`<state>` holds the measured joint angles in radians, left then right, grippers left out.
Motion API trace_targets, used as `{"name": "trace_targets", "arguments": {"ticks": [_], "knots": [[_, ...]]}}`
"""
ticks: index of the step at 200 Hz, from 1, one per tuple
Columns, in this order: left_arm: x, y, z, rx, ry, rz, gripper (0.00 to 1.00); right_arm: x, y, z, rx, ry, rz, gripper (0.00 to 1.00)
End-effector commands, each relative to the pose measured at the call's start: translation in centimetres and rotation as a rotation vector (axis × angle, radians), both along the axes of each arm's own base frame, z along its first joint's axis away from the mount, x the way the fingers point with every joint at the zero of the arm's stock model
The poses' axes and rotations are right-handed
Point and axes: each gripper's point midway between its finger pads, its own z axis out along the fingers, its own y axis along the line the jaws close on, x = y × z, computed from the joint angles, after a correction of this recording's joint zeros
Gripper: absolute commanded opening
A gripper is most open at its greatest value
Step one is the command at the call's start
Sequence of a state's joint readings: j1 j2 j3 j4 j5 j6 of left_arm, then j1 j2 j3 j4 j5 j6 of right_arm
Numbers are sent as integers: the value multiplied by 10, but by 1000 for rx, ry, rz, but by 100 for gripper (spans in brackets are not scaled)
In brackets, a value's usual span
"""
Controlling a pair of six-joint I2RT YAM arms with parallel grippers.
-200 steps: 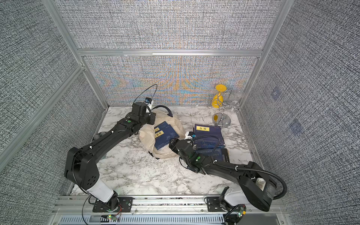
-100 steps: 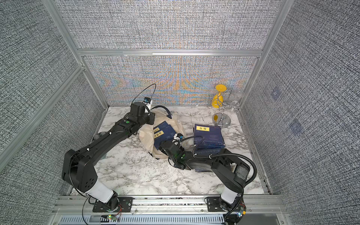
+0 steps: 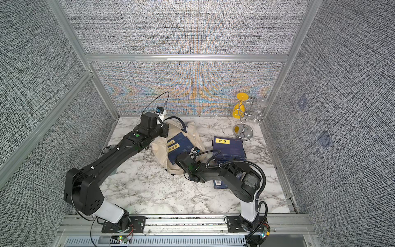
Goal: Take out the books from the canvas bag
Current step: Pick up the book from the canvas bag.
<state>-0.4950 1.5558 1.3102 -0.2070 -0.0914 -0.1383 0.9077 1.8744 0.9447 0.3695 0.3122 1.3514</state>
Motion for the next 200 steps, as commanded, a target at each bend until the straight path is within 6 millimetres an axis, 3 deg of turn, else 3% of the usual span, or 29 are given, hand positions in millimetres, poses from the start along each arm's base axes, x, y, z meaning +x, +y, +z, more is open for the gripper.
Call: {"name": "trace_targets", "arguments": {"ticks": [1, 50, 102, 200], "knots": [[3, -4, 18, -45, -57, -8, 0, 8, 1, 4, 8, -35, -19, 73], [-2, -4, 28, -75, -80, -21, 0, 20, 0, -3, 15, -97, -34, 68], [-9, -11, 35, -100, -102, -59, 0, 35, 19, 6, 75, -221, 27, 62], [-27, -16, 65, -139, -212, -124, 0, 42, 22, -2, 120, -244, 46, 61]]}}
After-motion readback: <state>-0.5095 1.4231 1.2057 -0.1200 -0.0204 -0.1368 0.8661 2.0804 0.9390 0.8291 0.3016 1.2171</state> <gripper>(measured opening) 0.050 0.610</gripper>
